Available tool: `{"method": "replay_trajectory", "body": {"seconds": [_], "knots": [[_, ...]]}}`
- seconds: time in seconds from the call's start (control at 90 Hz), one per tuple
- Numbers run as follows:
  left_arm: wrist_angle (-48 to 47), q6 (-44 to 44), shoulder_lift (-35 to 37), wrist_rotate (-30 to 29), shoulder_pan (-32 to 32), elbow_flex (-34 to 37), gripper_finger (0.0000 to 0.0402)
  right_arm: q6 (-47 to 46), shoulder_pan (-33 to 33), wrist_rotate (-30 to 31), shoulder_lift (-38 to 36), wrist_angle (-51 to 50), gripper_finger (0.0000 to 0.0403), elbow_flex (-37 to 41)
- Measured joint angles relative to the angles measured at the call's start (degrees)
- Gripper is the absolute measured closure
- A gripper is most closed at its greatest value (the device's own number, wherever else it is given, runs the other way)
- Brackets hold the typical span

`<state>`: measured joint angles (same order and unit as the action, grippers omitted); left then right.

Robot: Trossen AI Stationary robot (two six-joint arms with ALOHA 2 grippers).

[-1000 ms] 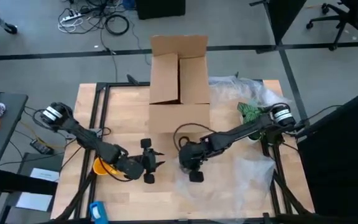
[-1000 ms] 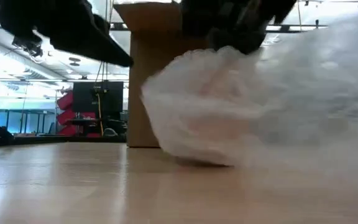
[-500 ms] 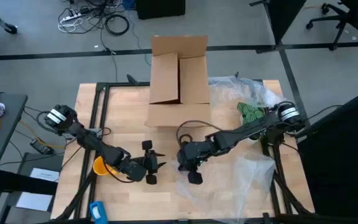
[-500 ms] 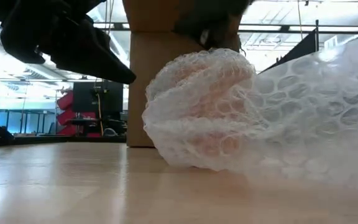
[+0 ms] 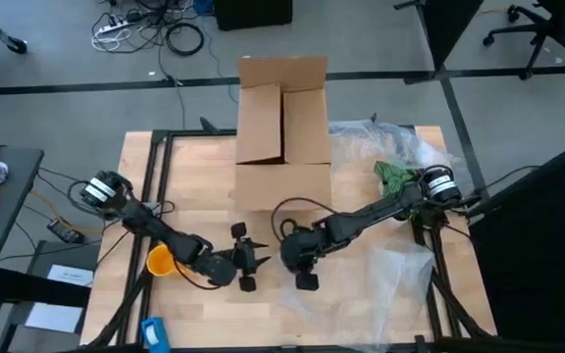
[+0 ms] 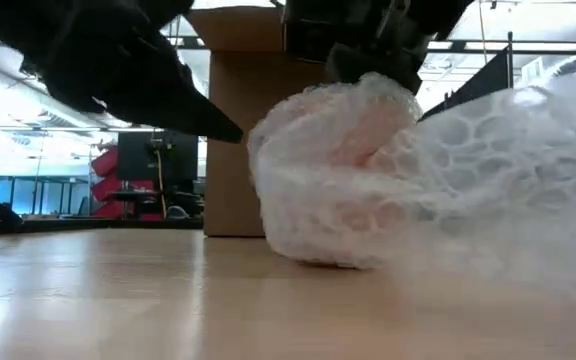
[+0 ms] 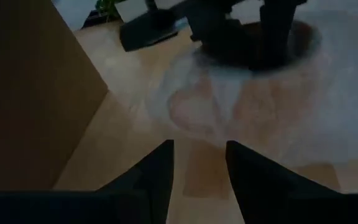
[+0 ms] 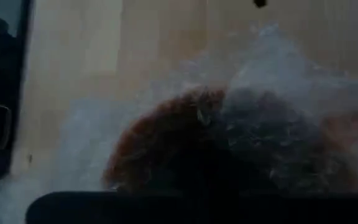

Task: Wrap mug
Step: Wrap the orange cup with the bubble wrap

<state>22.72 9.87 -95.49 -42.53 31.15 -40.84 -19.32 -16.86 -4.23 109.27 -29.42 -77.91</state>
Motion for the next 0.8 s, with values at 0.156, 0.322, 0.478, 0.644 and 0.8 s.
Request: {"method": "replay_trajectory", "body": {"seconds": [0.156, 0.322, 0.478, 0.644, 0.8], "knots": [[9.7, -0.9, -5.5, 0.9, -0.5, 0.0, 0.0271, 2.8, -1.3, 2.1, -0.7, -10.4, 0.0403, -8.5], [19.0, -1.8, -11.9, 3.2, -1.5, -0.9, 0.0271, 4.9, -2.3, 3.2, -0.7, -14.6, 0.0403, -13.3], [22.9, -4.0, -16.6, 3.2, -3.2, -4.7, 0.0271, 5.4, -2.5, 5.3, 0.9, -15.5, 0.0403, -12.8], [22.2, -6.9, -17.9, 3.1, -4.5, -7.7, 0.0271, 3.1, -2.5, 5.2, 5.8, -19.9, 0.0403, -11.3], [21.9, -10.2, -17.9, 1.7, -4.5, -7.7, 0.0271, 2.7, -2.8, 2.9, 9.2, -21.2, 0.0403, -11.7]]}}
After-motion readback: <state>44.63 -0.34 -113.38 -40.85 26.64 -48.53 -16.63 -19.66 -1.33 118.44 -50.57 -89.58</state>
